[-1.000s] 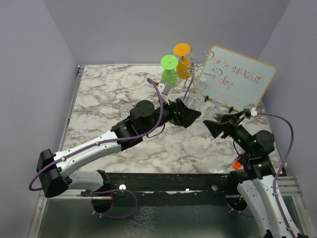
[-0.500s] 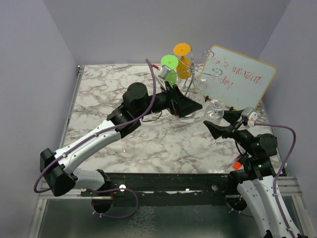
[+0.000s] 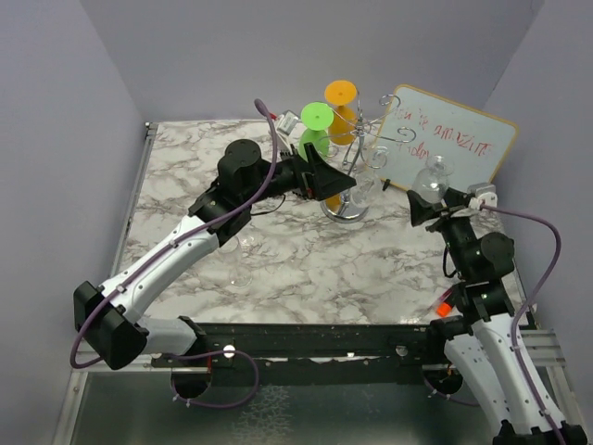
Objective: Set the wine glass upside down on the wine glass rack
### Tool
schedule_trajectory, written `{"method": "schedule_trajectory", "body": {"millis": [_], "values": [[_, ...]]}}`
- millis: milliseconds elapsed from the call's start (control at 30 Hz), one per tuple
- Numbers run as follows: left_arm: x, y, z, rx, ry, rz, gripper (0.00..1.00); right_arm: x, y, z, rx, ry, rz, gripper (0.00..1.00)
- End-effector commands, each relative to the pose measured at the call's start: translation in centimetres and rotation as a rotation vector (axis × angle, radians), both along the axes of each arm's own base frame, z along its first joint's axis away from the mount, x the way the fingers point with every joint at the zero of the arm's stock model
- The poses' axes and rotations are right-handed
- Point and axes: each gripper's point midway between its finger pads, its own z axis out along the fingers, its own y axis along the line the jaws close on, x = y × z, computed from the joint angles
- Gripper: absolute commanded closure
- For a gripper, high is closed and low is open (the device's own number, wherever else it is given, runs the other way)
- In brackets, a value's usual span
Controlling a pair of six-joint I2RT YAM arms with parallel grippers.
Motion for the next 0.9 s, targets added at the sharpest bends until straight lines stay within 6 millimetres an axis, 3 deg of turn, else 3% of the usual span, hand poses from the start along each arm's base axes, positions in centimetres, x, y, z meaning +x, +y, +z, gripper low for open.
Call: {"method": "schedule_trajectory", "body": {"millis": [0,100,367,667,867], "values": [[-0.6,2.0,0.7,0.046,-0.061,0.022,0.01,2.2,-6.4,3.1,0.244,-0.054,-0.364,0.87],[-0.6,2.9,0.5,0.079,-0.077,0.039,0.01,4.2,-7.3,2.5,0.294,-0.009,-0.438,0.87],[-0.1,4.5,0.0,0.151,-0.127,0.086,0.01,8.7,-6.4,1.5,0.276,0.009,-0.428,0.88],[0.2,5.5,0.0,0.214,-0.204,0.122,0.01,12.4,-2.3,2.0,0.176,-0.002,-0.236,0.89],[0.7,6.2,-0.8,0.243,-0.209,0.168,0.01,13.3,-1.4,2.2,0.143,-0.033,-0.171,0.89]]}}
